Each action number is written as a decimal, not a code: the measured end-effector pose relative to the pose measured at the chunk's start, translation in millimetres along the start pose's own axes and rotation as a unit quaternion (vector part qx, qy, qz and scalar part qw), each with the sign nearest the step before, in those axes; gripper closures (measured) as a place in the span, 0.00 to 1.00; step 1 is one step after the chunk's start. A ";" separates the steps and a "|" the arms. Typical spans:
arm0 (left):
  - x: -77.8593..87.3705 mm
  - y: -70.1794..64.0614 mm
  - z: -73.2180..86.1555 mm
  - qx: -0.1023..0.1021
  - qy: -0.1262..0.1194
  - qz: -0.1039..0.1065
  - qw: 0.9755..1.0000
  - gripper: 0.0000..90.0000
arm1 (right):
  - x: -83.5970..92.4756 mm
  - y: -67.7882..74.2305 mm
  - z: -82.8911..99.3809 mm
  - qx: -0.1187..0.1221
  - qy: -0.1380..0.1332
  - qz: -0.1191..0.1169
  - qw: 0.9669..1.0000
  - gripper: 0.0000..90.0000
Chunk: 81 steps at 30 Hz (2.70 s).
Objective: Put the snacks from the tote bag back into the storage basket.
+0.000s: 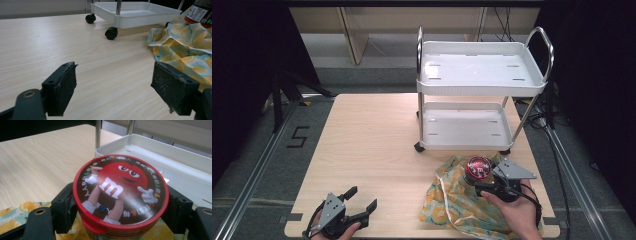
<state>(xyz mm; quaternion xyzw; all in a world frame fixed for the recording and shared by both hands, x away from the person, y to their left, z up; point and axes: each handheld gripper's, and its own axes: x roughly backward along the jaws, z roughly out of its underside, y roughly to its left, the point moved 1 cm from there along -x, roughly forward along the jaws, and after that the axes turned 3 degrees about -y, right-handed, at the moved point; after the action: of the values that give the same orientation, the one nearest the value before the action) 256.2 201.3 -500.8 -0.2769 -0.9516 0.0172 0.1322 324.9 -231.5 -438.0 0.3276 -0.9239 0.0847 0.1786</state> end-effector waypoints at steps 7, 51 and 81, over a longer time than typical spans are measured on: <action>-0.3 -0.4 0.2 0.000 -0.002 0.002 1.000 0.21 | -5.9 0.8 -2.9 0.012 0.000 -0.005 1.000 0.29; -0.1 -1.7 -0.7 -0.003 0.004 -0.005 1.000 0.21 | -24.2 7.5 -15.9 0.020 -0.009 -0.011 1.000 0.29; -0.1 -2.1 -1.5 -0.004 -0.005 -0.004 1.000 0.22 | -30.6 13.6 -20.9 0.019 -0.010 -0.017 1.000 0.29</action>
<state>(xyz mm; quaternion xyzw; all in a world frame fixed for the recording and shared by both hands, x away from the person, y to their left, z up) 255.6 199.4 -499.2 -0.2738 -0.9533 0.0147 0.1265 344.1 -197.8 -431.1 0.3471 -0.9182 0.0961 0.1650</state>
